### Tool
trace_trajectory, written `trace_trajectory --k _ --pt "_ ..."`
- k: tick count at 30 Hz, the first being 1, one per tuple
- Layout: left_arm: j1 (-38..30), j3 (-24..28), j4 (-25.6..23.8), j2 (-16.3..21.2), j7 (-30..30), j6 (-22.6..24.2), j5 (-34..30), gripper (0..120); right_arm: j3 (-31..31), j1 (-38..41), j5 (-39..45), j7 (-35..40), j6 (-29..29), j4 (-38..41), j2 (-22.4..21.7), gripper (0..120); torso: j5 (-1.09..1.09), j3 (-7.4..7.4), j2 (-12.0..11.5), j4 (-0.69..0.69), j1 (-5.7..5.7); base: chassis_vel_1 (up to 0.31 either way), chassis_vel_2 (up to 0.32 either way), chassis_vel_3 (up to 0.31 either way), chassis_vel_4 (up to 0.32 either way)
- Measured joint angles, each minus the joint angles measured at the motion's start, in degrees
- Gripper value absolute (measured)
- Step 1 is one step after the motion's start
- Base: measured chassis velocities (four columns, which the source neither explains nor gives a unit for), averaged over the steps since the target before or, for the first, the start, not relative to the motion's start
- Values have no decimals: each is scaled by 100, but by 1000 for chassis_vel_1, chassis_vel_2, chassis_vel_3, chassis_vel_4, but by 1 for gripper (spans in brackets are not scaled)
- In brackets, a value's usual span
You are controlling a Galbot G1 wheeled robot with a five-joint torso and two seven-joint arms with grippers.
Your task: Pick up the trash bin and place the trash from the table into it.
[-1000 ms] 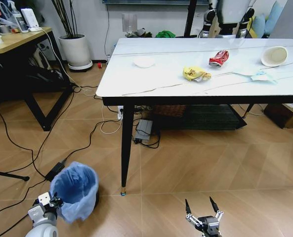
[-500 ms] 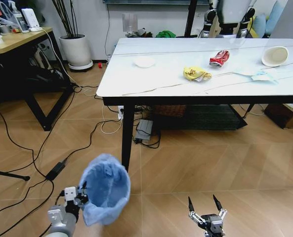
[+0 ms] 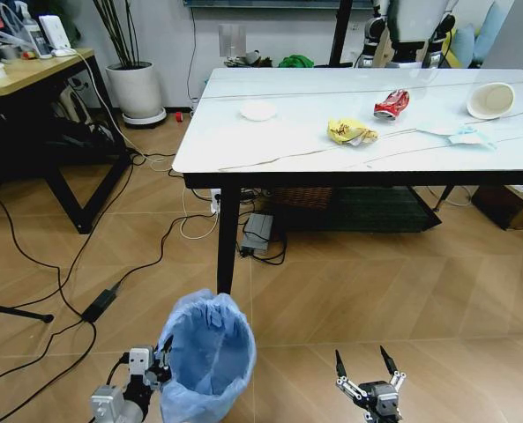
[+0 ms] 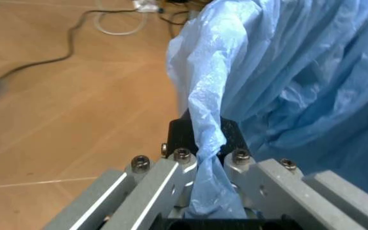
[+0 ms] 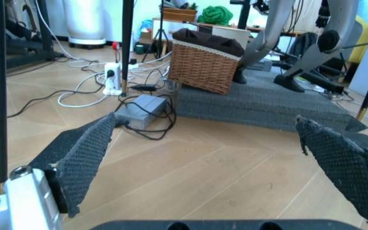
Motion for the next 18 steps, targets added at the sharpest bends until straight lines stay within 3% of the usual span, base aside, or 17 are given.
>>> trace_trajectory --k 10,18 --pt "442 160 -788 321 470 87 -307 0 -4 -33 -125 -3 -55 55 0 100 1 0 0 0 0 0 0 0 0" --pt "593 195 -1021 544 351 -17 -115 0 -11 -68 -254 -4 -88 69 0 100 0 0 0 0 0 0 0 0 0"
